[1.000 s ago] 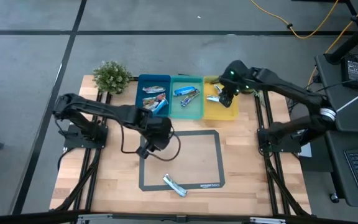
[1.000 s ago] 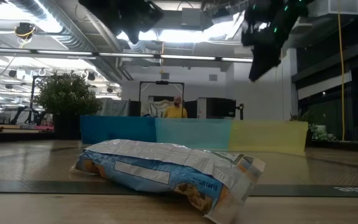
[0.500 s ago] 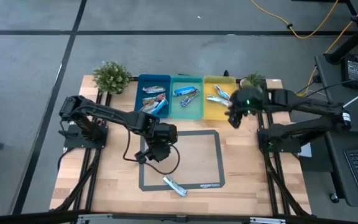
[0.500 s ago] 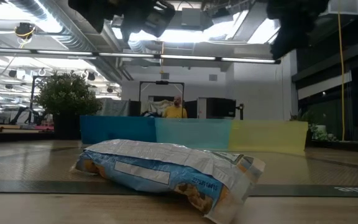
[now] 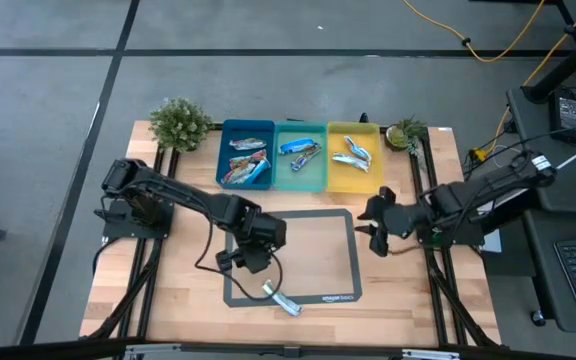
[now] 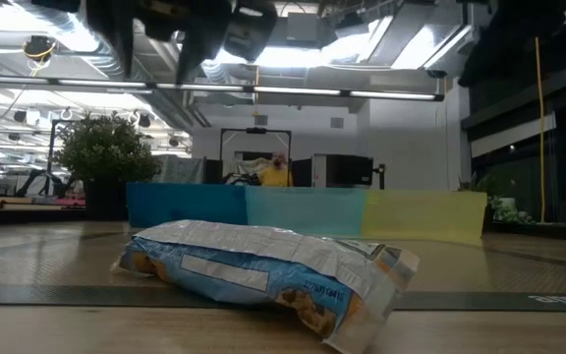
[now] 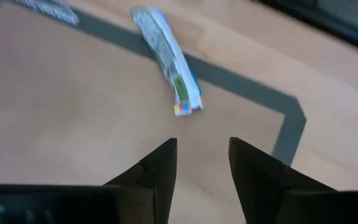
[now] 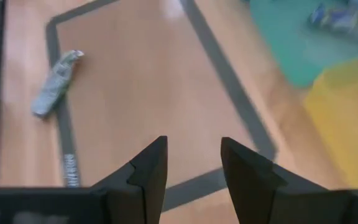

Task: Pick and place Granola Bars by type
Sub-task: Put the yellow granola bar into the yellow bin

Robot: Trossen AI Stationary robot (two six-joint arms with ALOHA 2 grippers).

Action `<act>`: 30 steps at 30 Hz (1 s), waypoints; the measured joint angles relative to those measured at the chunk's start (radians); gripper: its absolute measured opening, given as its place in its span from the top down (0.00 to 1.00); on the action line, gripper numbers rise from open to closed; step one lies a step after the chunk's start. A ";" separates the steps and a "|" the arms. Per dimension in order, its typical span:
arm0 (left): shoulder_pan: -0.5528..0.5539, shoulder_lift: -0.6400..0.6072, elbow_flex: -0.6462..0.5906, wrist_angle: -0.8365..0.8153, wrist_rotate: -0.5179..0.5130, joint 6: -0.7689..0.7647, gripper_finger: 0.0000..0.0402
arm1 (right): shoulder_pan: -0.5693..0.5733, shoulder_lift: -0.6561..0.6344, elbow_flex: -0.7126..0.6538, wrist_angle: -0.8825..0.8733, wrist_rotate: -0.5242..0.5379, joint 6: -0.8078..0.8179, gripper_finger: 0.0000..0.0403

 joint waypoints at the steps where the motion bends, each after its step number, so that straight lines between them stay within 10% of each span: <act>1: -0.008 0.006 -0.001 -0.008 -0.016 -0.008 0.66 | 0.021 0.006 0.000 0.000 0.040 -0.018 0.62; 15: -0.088 0.147 -0.001 0.338 -0.152 -0.465 0.64 | 0.065 0.025 0.000 0.017 0.105 -0.312 0.62; 30: -0.192 0.158 0.000 0.347 -0.352 -0.776 0.33 | 0.065 0.025 0.000 0.182 0.058 -0.519 0.62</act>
